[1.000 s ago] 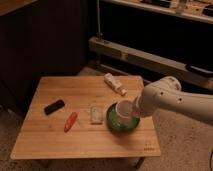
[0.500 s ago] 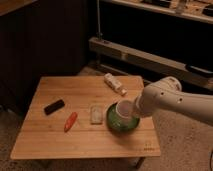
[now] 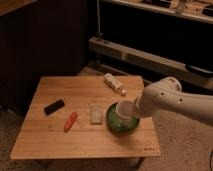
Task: Place the ceramic cup in the ceramic bowl
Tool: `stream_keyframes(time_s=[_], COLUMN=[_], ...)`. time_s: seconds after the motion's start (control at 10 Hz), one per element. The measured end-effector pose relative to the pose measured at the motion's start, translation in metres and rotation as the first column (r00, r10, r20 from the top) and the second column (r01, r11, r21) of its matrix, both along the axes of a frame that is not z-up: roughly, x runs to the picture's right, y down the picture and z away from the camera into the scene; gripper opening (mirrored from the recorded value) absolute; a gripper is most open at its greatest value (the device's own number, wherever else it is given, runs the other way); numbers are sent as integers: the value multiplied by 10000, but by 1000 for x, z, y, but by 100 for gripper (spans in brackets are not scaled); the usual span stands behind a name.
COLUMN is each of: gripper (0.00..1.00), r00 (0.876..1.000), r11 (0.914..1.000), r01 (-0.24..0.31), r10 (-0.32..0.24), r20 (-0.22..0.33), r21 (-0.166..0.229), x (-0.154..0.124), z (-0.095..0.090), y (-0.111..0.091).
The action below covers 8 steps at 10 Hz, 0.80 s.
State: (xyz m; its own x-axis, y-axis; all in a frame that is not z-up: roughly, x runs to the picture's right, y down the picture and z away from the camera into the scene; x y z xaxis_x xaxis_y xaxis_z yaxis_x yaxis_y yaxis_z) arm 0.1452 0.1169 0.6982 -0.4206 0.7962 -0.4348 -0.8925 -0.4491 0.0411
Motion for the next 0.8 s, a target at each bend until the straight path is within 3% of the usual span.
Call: stream_keyframes(time_s=[0.8], gripper=[52], r00=[10000], r11=[10000], r01=[-25], r10=[25], r20=[0], r21=[21], x=[1], z=[1], y=[1])
